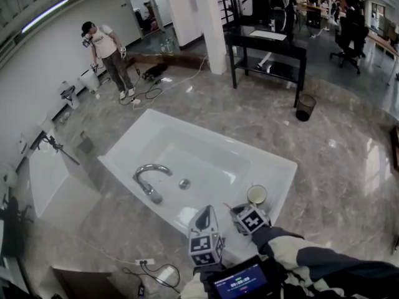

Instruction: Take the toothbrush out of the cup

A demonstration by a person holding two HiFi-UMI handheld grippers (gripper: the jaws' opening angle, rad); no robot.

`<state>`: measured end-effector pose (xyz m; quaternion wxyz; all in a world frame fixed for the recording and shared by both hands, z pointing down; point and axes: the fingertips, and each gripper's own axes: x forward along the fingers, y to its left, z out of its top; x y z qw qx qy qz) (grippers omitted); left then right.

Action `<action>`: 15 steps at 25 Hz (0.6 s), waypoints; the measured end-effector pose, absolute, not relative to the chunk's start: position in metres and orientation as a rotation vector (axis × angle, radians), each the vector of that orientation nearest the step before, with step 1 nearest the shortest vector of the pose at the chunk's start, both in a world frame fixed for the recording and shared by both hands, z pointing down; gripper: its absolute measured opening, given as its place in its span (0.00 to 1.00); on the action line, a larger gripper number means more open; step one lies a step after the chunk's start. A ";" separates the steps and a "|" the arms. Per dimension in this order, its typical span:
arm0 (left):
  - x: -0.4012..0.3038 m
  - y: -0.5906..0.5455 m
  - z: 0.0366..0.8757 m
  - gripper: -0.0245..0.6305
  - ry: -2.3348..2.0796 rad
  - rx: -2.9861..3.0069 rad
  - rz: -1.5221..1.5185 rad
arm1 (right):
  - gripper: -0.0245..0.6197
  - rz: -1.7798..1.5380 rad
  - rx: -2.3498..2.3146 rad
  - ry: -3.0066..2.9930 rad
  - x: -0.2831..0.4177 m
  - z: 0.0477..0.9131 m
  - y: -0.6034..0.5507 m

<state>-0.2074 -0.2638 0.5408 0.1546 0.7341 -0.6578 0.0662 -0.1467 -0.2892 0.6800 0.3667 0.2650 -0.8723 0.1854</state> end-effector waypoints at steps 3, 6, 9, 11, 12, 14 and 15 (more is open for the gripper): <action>-0.207 -0.265 0.542 0.04 -1.884 2.101 0.189 | 0.10 0.460 0.666 -2.212 -0.146 0.685 -0.288; -0.207 -0.267 0.541 0.04 -1.878 2.108 0.192 | 0.20 0.463 0.668 -2.224 -0.150 0.681 -0.286; -0.205 -0.271 0.540 0.04 -1.872 2.116 0.189 | 0.32 0.486 0.653 -2.249 -0.153 0.676 -0.287; -0.202 -0.275 0.540 0.04 -1.870 2.120 0.193 | 0.32 0.512 0.630 -2.253 -0.150 0.677 -0.286; -0.199 -0.277 0.540 0.04 -1.868 2.125 0.195 | 0.32 0.526 0.626 -2.246 -0.146 0.679 -0.285; -0.195 -0.282 0.537 0.04 -1.864 2.140 0.191 | 0.32 0.559 0.627 -2.248 -0.140 0.678 -0.284; -0.195 -0.284 0.535 0.04 -1.862 2.148 0.187 | 0.30 0.578 0.623 -2.274 -0.142 0.670 -0.283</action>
